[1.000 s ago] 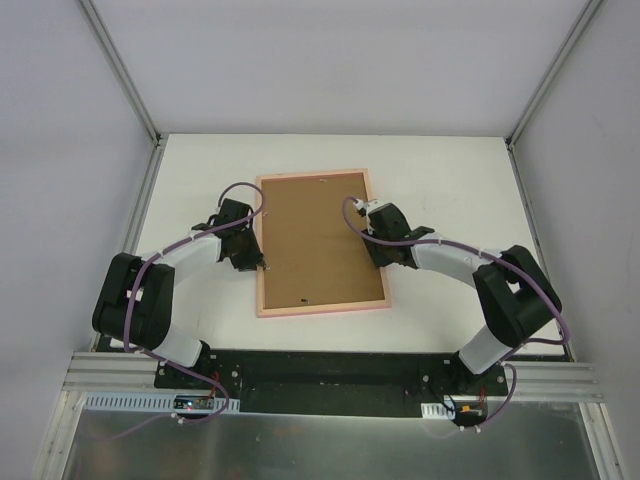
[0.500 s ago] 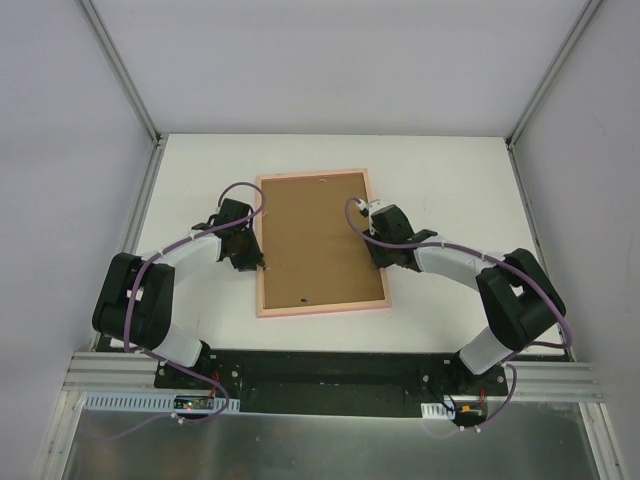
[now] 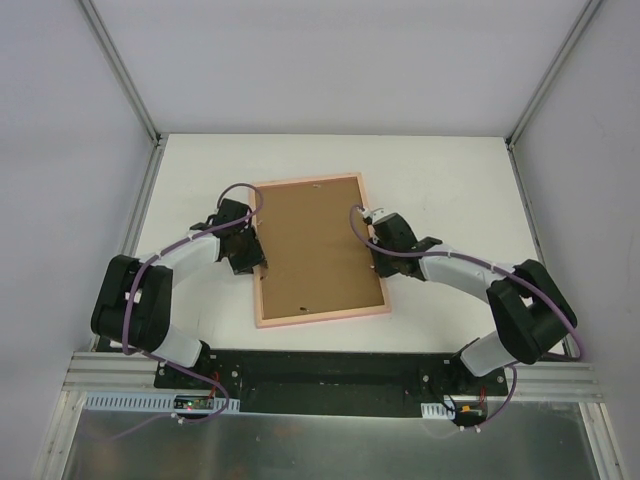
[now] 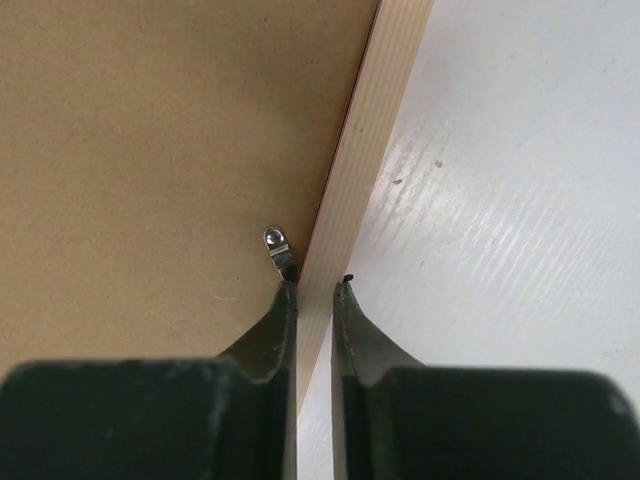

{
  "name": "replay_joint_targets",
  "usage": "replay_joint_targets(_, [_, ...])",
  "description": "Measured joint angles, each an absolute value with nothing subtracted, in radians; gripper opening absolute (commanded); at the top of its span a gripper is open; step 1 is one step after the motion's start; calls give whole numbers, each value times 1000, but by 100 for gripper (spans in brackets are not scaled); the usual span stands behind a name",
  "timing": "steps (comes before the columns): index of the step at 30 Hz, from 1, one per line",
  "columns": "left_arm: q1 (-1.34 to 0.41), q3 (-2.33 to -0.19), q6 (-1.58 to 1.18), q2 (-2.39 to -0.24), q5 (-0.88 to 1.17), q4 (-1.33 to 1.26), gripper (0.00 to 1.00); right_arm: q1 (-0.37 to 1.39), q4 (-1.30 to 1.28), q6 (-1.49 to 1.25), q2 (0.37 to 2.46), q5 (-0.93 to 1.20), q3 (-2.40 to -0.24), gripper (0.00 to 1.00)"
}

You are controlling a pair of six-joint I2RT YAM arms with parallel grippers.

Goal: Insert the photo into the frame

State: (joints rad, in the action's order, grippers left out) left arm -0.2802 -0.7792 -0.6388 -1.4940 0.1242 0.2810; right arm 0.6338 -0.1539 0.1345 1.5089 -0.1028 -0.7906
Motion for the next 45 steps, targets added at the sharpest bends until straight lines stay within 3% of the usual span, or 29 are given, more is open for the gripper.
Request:
replay_joint_targets(3, [-279,-794,-637,-1486,123,300,49,646,-167,132,1506,-93,-791,34])
replay_joint_targets(7, [-260,-874,-636,-1487,114,337,51,661,-205,139,1497,-69,-791,48])
replay_joint_targets(14, [-200,-1131,-577,-1579,67,349,52,656,-274,131,1460,-64,-833,57])
replay_joint_targets(21, [-195,-1353,-431,-1803,39,441,53,586,-290,121,1443,-51,-886,59])
replay_joint_targets(36, [-195,-1452,-340,-1986,6,554,51,529,-276,118,1420,33,-886,61])
replay_joint_targets(45, [-195,-1481,-339,-2016,6,560,49,504,-239,91,1517,12,-949,72])
